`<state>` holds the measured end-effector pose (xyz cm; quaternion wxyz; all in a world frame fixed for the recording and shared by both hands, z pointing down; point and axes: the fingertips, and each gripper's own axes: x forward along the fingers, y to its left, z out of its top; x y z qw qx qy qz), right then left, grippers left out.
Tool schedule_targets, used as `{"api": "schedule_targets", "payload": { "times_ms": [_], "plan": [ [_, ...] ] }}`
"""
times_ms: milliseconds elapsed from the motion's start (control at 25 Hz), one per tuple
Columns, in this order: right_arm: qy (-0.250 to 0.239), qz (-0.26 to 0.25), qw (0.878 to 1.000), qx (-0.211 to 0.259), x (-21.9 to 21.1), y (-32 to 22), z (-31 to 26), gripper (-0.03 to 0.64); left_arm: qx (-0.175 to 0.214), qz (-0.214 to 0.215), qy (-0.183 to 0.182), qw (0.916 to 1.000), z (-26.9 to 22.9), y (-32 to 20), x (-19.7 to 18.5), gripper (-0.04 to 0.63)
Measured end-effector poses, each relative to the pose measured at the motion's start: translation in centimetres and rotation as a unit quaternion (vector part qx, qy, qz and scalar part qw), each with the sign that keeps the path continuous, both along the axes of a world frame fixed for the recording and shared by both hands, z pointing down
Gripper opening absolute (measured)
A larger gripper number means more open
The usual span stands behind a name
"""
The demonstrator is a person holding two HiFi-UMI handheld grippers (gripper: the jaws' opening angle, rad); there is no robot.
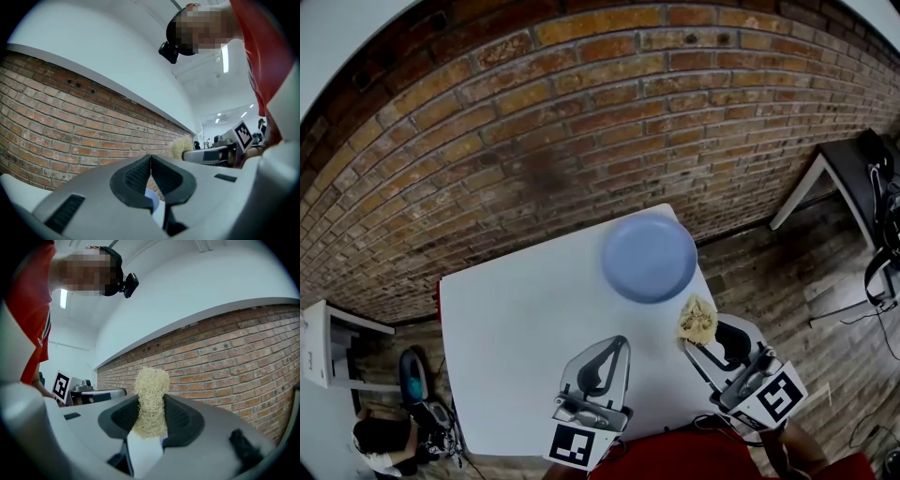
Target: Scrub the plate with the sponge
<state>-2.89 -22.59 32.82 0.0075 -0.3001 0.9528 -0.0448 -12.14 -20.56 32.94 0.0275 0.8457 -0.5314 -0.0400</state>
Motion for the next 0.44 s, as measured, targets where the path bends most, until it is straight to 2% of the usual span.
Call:
{"api": "schedule_targets", "payload": {
  "times_ms": [440],
  "plan": [
    [-0.008,0.005,1.000,-0.003,0.30,-0.54,0.08,0.161,0.014,0.001,-0.001,0.9999,-0.14,-0.51,-0.21,0.015]
  ]
}}
